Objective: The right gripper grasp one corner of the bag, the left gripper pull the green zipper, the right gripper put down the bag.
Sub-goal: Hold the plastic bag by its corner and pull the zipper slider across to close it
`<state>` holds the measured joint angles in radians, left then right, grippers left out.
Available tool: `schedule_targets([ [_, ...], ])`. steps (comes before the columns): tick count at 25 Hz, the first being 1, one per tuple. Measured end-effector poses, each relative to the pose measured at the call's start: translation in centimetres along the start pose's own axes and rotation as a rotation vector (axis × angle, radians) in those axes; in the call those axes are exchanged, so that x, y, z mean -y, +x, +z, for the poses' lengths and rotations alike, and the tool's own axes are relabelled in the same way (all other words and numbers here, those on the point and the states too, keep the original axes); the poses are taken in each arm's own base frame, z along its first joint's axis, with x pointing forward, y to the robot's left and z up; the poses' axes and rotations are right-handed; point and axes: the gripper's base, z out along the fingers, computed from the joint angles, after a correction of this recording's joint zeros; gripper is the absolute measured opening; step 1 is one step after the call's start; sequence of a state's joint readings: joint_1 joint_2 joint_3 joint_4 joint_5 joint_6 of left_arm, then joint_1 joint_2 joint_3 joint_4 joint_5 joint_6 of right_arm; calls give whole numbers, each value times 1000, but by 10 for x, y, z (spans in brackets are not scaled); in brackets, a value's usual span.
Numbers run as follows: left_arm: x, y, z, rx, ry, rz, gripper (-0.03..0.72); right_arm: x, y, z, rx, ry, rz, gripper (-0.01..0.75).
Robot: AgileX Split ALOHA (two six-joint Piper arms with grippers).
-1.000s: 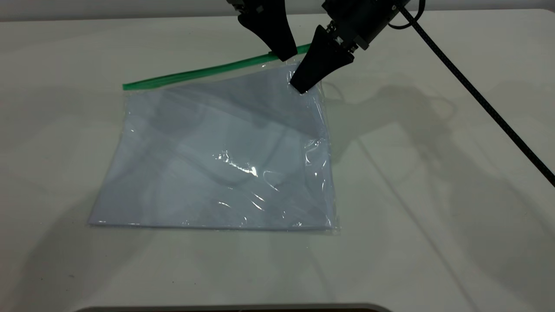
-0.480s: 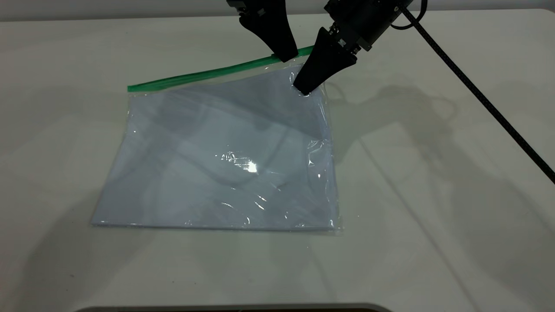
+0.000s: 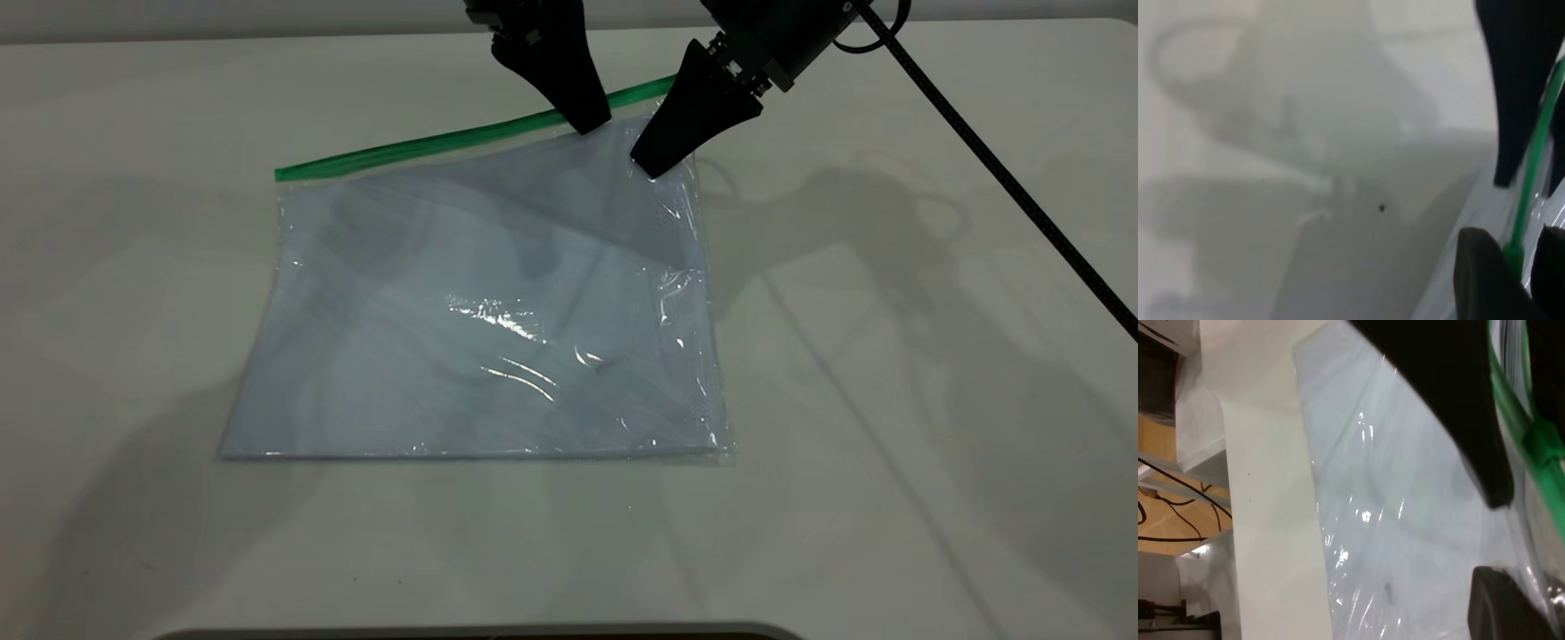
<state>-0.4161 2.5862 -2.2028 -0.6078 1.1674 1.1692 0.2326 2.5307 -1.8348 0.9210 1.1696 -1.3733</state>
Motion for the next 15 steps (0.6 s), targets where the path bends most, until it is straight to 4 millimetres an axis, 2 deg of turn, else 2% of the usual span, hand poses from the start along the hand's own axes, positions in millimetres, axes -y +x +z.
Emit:
schedule_targets([
  [11,1,-3,0,28,11,53,239,0,-1,0,13,-3,6,33],
  [15,1,-2,0,28,12,58,197,0,-1,0,13,-3,6,33],
])
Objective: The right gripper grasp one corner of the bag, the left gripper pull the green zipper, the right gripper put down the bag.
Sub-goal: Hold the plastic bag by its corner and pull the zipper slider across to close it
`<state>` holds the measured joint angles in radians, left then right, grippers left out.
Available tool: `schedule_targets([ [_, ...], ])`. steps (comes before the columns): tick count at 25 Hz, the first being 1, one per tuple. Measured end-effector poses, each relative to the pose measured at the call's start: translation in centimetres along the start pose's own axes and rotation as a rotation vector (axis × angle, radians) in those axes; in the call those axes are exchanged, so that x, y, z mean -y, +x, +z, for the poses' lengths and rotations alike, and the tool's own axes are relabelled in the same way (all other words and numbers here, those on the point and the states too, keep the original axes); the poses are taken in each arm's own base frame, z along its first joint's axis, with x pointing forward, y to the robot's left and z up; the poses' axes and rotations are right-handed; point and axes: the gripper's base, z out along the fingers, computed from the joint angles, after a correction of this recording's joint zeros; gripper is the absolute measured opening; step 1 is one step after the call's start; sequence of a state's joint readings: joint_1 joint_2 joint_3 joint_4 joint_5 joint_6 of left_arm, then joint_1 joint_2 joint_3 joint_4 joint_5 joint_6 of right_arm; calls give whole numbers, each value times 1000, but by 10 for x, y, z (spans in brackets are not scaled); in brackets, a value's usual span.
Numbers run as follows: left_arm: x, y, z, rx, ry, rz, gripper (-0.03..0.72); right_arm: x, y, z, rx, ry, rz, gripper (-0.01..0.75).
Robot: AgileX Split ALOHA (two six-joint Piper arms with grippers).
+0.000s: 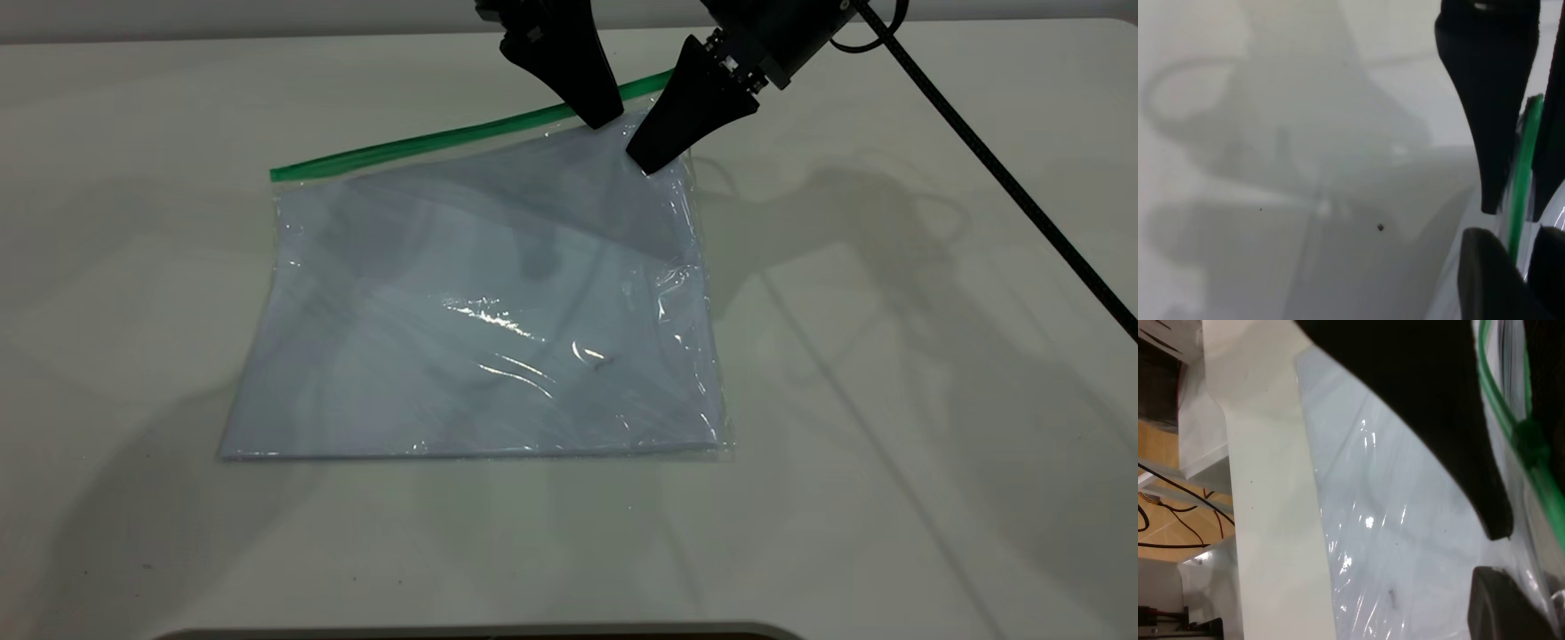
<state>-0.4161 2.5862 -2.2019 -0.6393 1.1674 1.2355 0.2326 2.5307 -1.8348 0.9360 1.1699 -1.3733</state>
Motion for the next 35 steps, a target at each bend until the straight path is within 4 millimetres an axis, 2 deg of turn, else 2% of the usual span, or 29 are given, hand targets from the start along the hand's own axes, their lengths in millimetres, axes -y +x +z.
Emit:
schedule_targets([
  [5,0,0,0,0,0,9,70,0,0,0,0,-2,0,33],
  [7,0,0,0,0,0,12,48,0,0,0,0,-2,0,33],
  [15,-1,2,0,-17,-6,15,48,1,0,-2,14,-1,9,33],
  [20,-4,6,-4,-16,-14,-7,48,6,3,-11,49,3,36,33],
  [35,-23,37,-27,-30,-65,-66,48,17,11,-29,114,17,86,33],
])
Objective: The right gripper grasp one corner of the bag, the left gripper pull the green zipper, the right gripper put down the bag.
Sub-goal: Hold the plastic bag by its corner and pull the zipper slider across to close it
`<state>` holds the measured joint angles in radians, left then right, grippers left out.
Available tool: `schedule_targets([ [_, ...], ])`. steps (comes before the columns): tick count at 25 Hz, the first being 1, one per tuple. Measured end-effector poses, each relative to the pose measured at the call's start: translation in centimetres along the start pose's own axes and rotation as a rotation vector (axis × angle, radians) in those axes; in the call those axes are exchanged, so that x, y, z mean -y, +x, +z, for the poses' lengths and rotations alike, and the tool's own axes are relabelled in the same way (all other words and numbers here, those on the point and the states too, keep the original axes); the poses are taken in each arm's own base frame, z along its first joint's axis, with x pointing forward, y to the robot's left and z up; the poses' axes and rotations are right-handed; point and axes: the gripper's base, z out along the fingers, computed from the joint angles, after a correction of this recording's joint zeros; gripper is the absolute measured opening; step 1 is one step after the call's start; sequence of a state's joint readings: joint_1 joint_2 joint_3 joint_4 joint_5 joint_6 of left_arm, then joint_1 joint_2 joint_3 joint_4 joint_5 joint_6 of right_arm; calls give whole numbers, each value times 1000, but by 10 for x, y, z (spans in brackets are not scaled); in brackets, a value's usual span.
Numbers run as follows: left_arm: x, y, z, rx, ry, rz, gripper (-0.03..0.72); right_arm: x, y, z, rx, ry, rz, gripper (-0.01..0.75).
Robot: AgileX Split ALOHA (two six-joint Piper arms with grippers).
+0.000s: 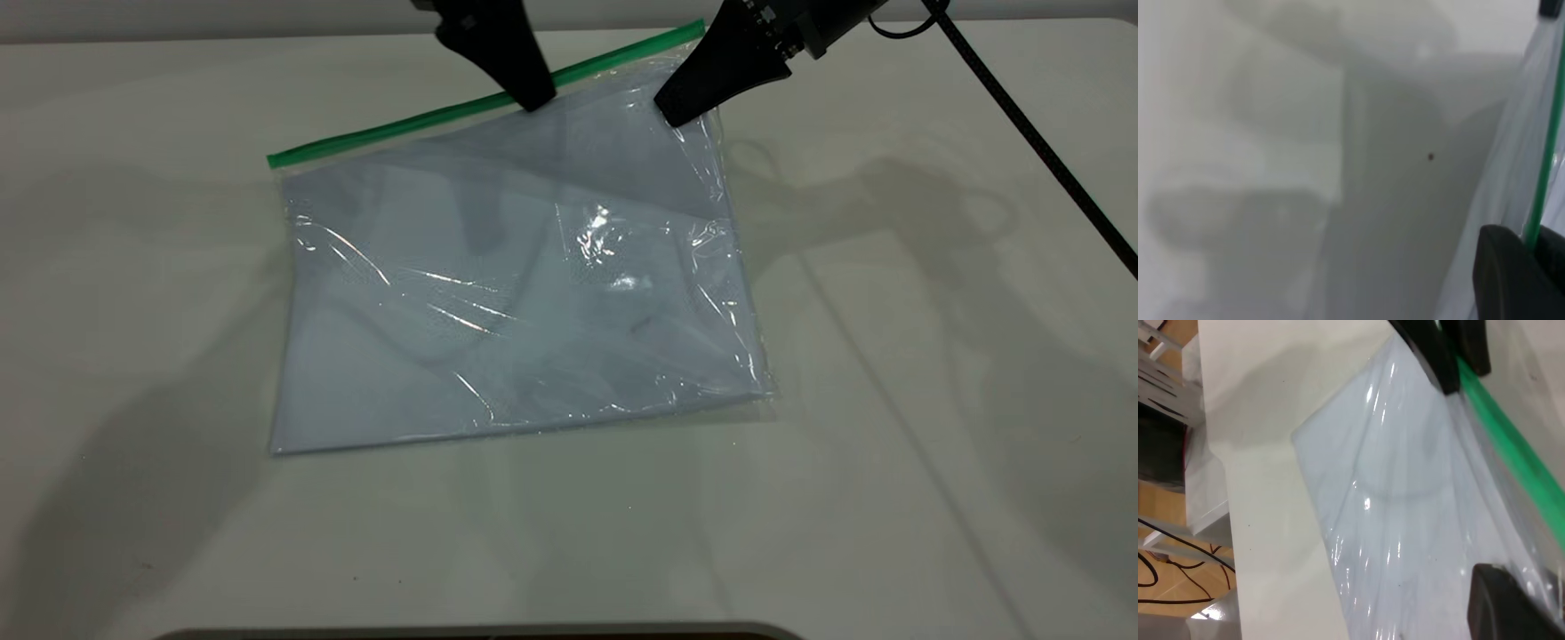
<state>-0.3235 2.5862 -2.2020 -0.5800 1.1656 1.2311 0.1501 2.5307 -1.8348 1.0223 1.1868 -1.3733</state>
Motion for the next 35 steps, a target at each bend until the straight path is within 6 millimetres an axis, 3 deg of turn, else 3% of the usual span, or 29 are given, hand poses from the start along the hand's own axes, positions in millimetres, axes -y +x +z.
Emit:
schedule_targets([
  [16,-23,39,-23,-4,-46,-142,48,4,-2,-3,23,39,43,33],
  [35,-38,74,-39,-82,-105,-240,48,30,19,-41,50,133,142,33],
])
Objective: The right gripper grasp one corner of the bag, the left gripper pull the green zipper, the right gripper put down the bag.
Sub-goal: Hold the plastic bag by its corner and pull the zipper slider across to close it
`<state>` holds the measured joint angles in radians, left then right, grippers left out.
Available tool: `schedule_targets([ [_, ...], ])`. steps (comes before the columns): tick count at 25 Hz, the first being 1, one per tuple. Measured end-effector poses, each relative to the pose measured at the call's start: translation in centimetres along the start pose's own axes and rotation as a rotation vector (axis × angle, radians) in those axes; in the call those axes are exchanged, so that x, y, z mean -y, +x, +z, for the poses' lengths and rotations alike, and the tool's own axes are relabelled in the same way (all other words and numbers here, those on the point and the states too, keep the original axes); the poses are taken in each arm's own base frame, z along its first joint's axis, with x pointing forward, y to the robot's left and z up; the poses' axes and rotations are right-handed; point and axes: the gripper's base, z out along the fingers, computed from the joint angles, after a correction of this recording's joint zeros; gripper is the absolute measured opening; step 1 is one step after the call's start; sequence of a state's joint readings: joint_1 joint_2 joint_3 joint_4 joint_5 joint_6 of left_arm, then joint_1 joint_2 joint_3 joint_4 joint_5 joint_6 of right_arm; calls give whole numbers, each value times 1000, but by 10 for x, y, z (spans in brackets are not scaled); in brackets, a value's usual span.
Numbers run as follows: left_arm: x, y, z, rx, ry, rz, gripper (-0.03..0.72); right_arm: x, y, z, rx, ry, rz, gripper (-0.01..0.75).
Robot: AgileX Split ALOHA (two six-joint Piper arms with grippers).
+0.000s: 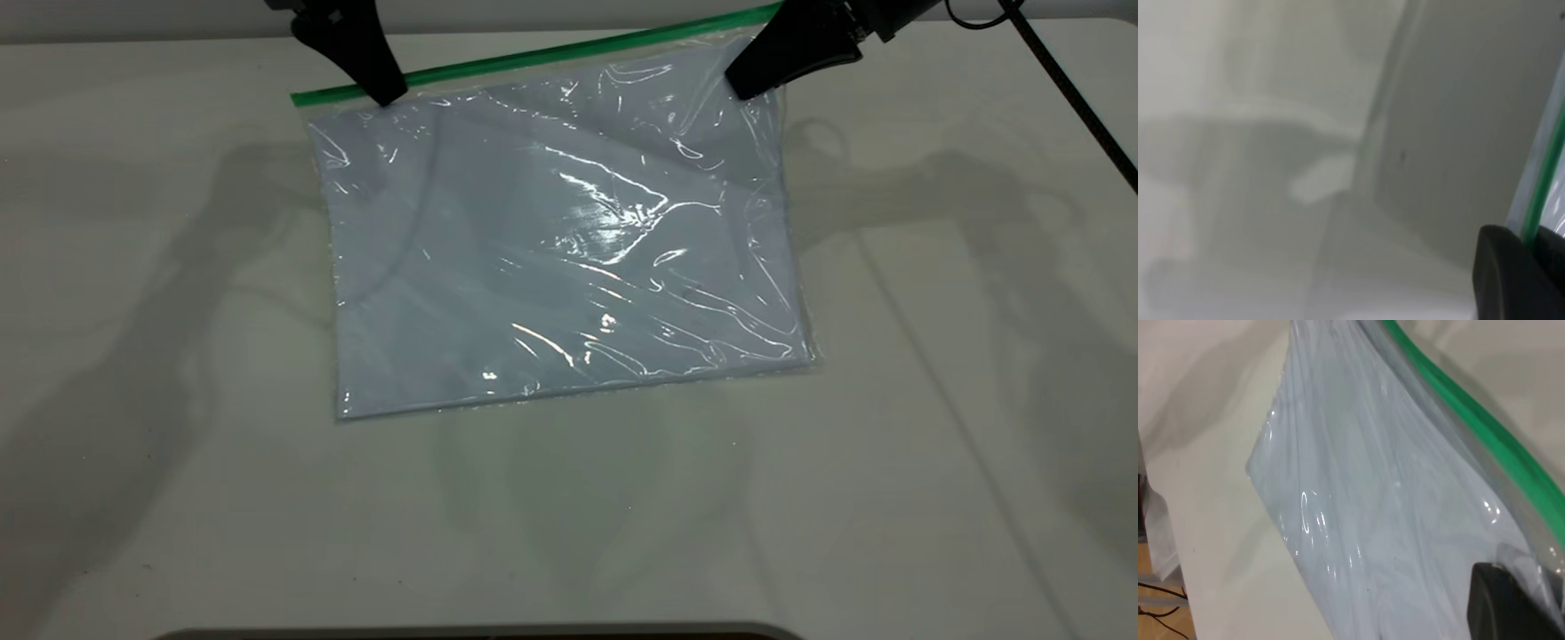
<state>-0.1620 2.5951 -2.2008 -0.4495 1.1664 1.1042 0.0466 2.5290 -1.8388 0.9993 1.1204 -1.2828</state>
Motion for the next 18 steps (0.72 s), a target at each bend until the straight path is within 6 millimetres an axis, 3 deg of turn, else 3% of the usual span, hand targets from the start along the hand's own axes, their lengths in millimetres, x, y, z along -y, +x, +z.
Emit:
schedule_targets([
  [18,-5,9,-2,-50,-30,-24,62,5,3,-3,-13,26,0,59],
])
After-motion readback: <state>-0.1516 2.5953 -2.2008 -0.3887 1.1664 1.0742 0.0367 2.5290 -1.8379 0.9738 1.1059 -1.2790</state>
